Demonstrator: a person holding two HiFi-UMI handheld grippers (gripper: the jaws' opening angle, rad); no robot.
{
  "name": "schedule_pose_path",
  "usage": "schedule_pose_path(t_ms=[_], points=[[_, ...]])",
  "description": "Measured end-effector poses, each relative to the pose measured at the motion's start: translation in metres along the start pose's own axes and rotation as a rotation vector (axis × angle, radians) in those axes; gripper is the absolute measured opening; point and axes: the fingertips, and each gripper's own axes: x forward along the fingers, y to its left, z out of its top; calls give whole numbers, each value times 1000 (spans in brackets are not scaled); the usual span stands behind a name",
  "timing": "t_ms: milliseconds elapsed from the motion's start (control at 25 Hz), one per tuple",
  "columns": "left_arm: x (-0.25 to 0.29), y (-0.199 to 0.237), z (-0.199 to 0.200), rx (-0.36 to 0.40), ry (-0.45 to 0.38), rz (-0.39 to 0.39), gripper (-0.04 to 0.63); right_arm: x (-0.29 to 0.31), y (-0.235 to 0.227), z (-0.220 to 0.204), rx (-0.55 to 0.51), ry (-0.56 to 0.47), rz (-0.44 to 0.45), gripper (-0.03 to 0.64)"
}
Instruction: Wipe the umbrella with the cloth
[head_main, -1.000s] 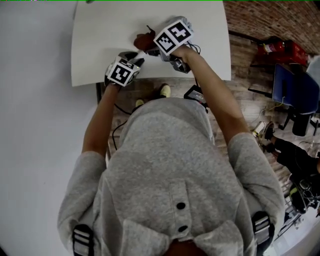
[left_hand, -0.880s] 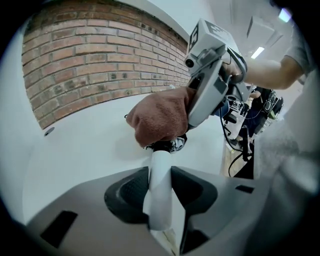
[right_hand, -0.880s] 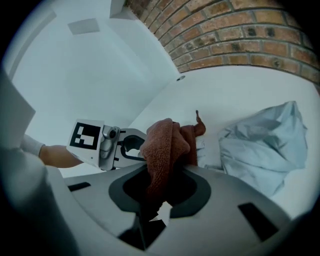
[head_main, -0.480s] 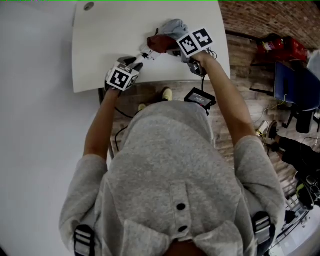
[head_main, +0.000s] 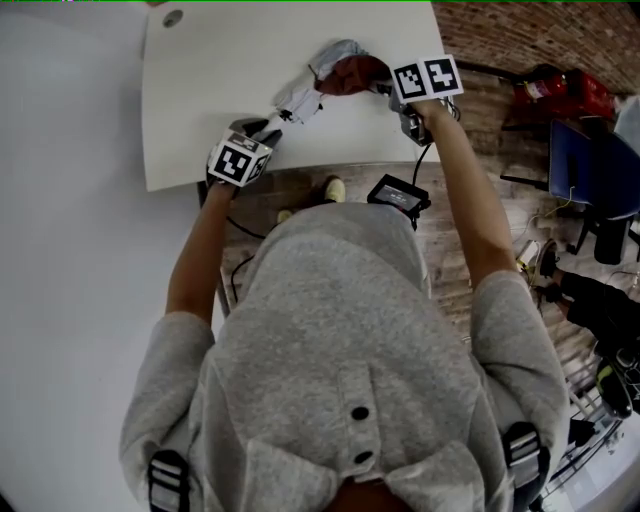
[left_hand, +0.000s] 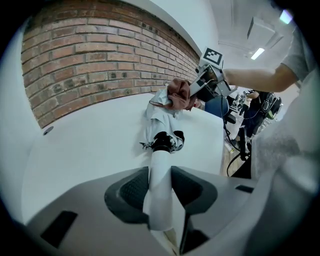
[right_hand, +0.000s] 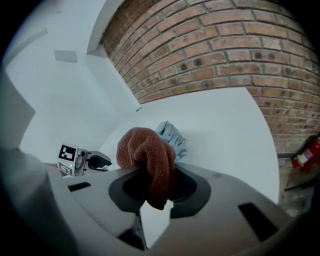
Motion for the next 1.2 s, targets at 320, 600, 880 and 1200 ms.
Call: schedule_pose_path(t_ms=[320, 600, 880, 1200], points=[[-2, -3, 0, 1, 5, -3, 150, -33, -70, 10, 52, -110, -254, 83], [-2, -2, -1, 3, 5, -3, 150, -39, -88, -12, 57, -115, -383, 83], [2, -3, 0, 12, 13, 1, 150, 19, -15, -43, -70, 13, -238, 83], [1, -6, 1, 46, 23, 6, 150, 58, 52, -59, -75, 37, -165, 83]])
